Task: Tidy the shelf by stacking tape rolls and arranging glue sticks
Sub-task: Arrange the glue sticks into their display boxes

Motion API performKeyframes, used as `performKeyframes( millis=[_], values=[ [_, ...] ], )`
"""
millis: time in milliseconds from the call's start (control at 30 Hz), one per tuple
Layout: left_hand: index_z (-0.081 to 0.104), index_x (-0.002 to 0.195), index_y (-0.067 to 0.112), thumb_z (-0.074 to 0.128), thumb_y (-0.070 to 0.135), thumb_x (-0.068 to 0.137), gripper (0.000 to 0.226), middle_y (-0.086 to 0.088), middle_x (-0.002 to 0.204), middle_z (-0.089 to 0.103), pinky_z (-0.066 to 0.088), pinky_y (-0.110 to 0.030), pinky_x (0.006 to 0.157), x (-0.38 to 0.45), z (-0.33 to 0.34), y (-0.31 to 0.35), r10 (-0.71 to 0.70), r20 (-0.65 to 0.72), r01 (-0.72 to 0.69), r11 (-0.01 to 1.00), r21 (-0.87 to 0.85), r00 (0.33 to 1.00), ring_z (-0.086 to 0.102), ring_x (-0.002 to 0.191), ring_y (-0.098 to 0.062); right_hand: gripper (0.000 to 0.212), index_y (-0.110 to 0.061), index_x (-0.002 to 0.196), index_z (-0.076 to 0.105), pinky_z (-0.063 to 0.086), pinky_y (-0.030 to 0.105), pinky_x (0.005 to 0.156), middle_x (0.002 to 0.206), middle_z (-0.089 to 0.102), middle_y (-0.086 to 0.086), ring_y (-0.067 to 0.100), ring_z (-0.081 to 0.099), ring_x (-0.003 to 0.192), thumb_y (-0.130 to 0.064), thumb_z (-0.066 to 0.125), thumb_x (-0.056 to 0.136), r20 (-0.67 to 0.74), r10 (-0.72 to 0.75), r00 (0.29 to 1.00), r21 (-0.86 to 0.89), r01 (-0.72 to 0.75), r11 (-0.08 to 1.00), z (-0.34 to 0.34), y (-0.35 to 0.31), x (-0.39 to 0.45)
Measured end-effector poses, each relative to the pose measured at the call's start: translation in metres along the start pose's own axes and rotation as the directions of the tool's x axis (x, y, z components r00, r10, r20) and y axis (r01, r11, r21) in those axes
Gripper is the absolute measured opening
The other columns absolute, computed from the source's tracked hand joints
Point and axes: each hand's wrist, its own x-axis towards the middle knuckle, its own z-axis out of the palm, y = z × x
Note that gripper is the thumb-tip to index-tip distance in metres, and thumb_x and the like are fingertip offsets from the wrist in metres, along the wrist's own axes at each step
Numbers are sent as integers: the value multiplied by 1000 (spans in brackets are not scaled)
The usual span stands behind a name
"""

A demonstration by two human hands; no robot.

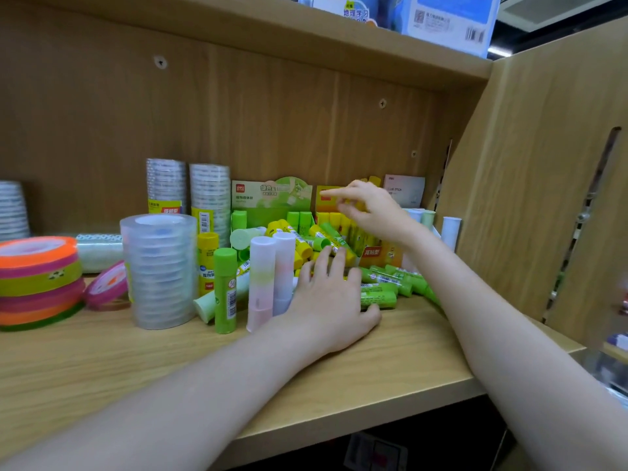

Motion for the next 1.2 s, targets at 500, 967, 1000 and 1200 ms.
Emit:
performKeyframes(
  millis=[500,967,1000,1200],
  values=[
    [31,139,15,35,47,93,56,-2,157,1,3,-42,113,1,0,0,20,25,-20,1000,15,999,-9,143,-25,12,-14,92,49,51,33,79,88,52,-1,16,54,85,-5,56,90,119,93,989,431,-135,892,-20,-1,-10],
    [33,138,15,35,47,93,55,-9,154,15,6,-42,113,1,0,-1,16,30,-16,1000,13,999,-7,143,-24,8,-19,90,60,41,28,84,105,45,7,16,47,97,-15,61,84,-168,327,930,204,-291,935,-20,4,-7],
    [33,138,15,35,47,93,55,-9,154,16,6,-42,113,1,0,-1,16,31,-16,1000,11,999,-7,143,-24,13,-19,97,63,39,30,90,112,45,8,17,46,102,-15,58,86,-114,298,948,153,-279,948,-18,4,-6],
    [33,137,15,35,47,93,54,-9,153,17,6,-42,113,1,1,-1,17,27,-17,1000,7,1000,-7,143,-24,37,-16,103,45,41,29,69,82,58,7,22,51,78,-20,73,78,-126,267,955,76,-259,963,-13,5,-9]
  ],
)
